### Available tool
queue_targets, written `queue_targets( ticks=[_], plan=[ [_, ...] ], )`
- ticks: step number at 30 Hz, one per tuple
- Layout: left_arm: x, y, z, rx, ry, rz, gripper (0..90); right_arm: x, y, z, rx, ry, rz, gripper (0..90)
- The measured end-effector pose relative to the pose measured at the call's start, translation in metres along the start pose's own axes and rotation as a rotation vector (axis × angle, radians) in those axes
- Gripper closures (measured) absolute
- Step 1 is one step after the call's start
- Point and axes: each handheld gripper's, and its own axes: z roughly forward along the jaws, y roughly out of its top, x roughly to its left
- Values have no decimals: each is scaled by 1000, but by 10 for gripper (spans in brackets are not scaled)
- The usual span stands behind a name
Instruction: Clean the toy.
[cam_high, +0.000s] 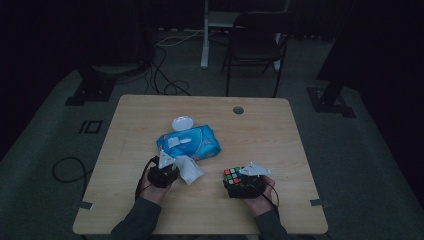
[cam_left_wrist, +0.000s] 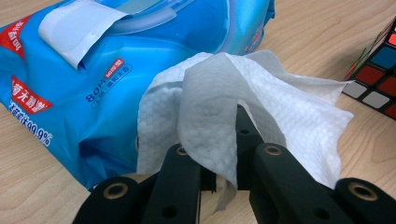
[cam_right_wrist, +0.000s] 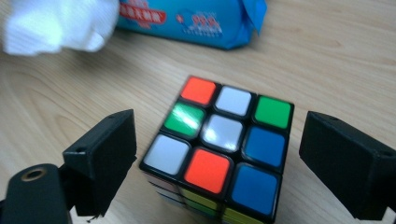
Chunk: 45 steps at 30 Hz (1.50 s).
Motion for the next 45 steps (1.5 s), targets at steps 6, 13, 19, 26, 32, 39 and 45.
queue_targets(
  ticks=[6, 13, 19, 26, 32, 39, 45],
  plan=[
    [-2, 2, 1, -7, -13, 7, 851, -4, -7, 8, 46, -1, 9, 150],
    [-2, 5, 1, -13, -24, 18, 851, -8, -8, 11, 40, 3, -8, 252],
    [-2, 5, 2, -18, -31, 17, 851, -10, -8, 16, 31, 2, -37, 259],
    [-1, 6, 3, -21, -39, 13, 852, -14, -8, 23, 29, 2, -46, 277],
    [1, 5, 4, -21, -48, 10, 852, -18, -8, 24, 23, 2, -46, 332],
    [2, 6, 5, -25, -61, 10, 852, -20, -8, 23, 28, 28, -70, 341],
    [3, 8, 5, -34, -78, 10, 852, -19, -4, 22, 40, 57, -104, 343]
  ],
)
